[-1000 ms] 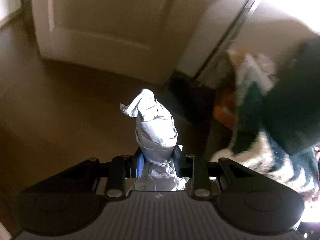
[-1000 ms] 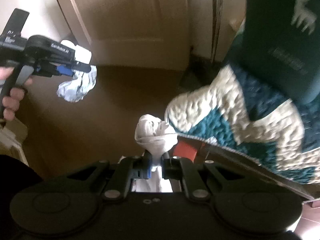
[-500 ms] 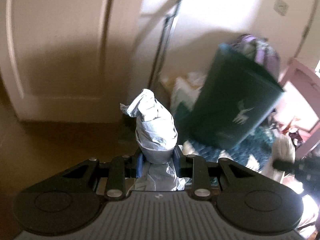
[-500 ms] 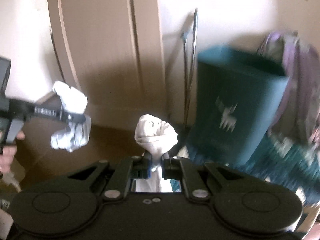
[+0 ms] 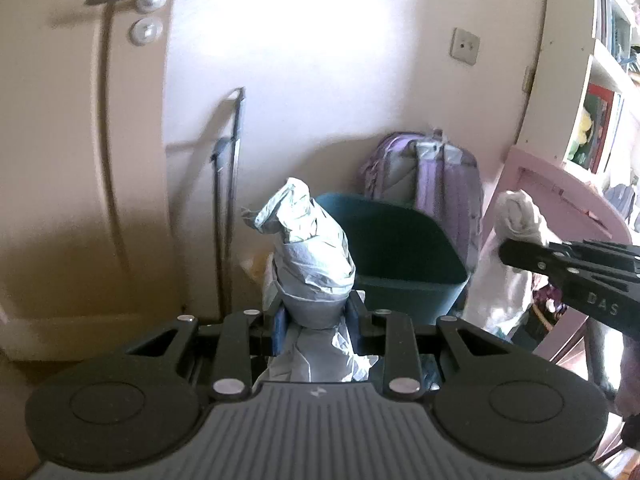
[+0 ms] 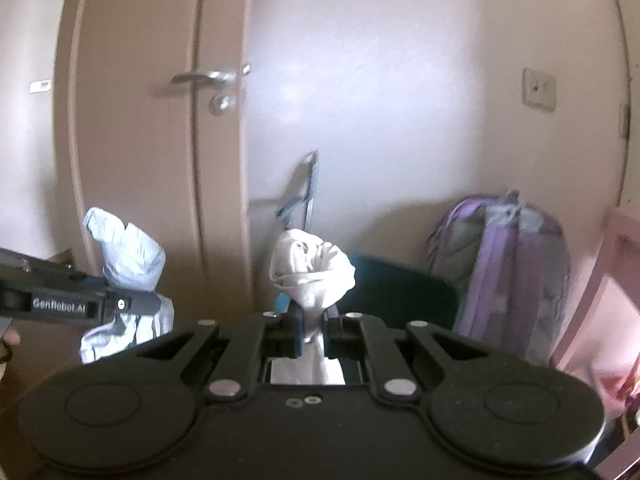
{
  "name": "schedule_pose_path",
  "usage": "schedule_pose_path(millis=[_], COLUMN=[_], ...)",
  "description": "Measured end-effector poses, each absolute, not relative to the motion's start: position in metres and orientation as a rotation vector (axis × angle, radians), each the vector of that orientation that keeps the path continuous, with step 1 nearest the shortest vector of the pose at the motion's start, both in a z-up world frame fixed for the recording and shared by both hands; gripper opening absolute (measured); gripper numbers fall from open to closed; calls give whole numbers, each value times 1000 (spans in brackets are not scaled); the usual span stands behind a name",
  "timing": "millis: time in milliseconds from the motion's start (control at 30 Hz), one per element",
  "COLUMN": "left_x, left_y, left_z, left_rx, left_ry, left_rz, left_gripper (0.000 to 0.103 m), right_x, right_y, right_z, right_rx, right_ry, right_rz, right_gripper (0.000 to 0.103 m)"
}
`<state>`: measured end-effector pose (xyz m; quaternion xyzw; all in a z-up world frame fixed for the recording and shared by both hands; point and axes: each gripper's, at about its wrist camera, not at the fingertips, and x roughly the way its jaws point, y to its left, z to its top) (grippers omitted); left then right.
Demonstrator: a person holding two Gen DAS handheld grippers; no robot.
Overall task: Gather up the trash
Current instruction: 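Drop the paper into the teal bin while the right tool drops the sock in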
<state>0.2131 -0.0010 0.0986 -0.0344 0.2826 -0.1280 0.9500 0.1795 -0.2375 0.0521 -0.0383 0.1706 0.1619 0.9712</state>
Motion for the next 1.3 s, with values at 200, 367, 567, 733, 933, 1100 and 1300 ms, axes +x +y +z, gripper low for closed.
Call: schedule_pose_path(millis=[200,367,567,733,933,1100,1300], left_x=[261,301,351,393,419,431,439], left_y=[-51,-86,-115,-126,-142,-146,-144], left_z=[116,109,92,68,36,11,-3], left_rx=[-22,1,43,58,121,130,118], left_ry=[567,611,669,738,810,893,960], left_rz=[-294,-310,-287,-247,-251,-253,-237], left_gripper=[29,29,29,29,29,29,31], right_x=[224,264,309,330,340,344,343], right_y=[-255,-268,-280,-285,-283,-280,-280], right_z=[65,57,29,0,-26,-38,-42], right_rx=[-57,-35,-24,-22,-51,-87,-95], right_ry=[311,331,412,477,547,584,600], right_rz=[265,215,196,204,233,244,249], right_gripper=[7,7,7,8,10,14,22])
